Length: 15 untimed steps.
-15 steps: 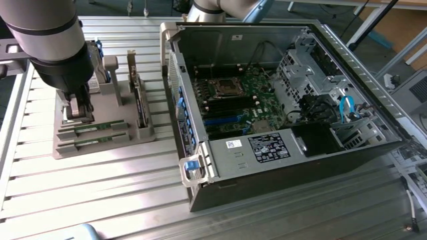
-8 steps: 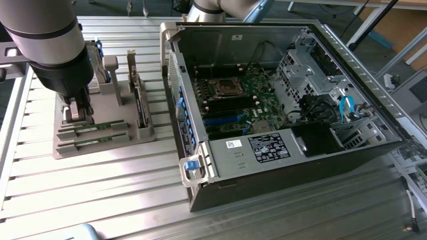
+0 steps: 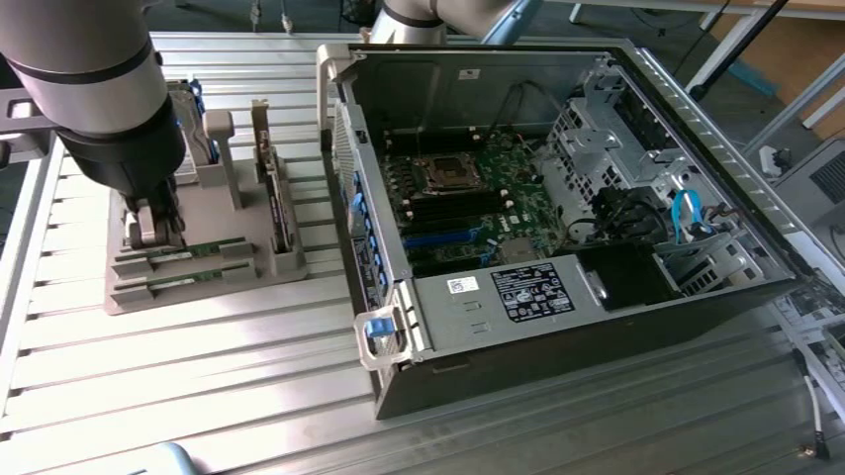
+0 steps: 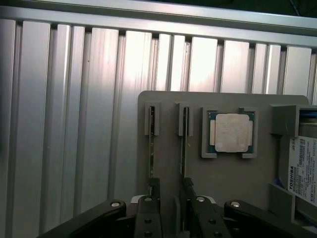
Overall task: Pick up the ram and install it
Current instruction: 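Pick up the ram and move it above insertion slot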
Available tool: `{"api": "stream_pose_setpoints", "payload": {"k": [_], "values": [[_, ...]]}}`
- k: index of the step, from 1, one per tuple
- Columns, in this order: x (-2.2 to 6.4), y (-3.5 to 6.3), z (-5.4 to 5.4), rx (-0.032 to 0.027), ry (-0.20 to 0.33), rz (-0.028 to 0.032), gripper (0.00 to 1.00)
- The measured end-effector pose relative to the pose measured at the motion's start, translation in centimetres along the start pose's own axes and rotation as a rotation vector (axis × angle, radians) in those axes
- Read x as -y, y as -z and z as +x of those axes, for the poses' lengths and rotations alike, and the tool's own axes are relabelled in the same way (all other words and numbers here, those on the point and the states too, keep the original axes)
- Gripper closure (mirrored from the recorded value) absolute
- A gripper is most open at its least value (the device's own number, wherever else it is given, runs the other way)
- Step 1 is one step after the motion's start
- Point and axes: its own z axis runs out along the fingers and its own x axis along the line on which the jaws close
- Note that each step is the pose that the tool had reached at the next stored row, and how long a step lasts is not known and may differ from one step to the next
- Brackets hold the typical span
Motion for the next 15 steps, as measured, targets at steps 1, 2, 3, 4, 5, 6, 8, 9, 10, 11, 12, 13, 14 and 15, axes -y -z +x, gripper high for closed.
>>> {"api": "stream_pose_setpoints", "payload": {"k": [1,2,3,4,5,6,8,9,10,11,12,13,14,15], "values": [[0.00,0.00,0.02,-0.0001,0.000,0.0000,0.70],[0.00,0.00,0.02,-0.0001,0.000,0.0000,0.70],[0.00,0.00,0.03,-0.0001,0.000,0.0000,0.70],[0.00,0.01,0.03,-0.0001,0.000,-0.0001,0.70],[0.00,0.00,0.04,-0.0001,0.000,0.0000,0.70],[0.00,0.00,0.04,-0.0001,0.000,0.0000,0.70],[0.00,0.00,0.07,-0.0001,0.000,0.0000,0.70],[-0.01,0.00,0.14,-0.0001,0.000,0.0001,0.70],[-0.02,0.01,0.22,-0.0001,0.000,0.0000,0.70],[-0.02,0.01,0.31,-0.0001,0.000,0.0000,0.70],[-0.03,0.02,0.41,-0.0001,0.000,0.0000,0.70],[-0.04,0.02,0.51,-0.0002,0.000,-0.0001,0.70],[-0.05,0.03,0.61,-0.0001,0.000,-0.0001,0.70],[-0.06,0.03,0.72,-0.0001,0.000,0.0000,0.70]]}}
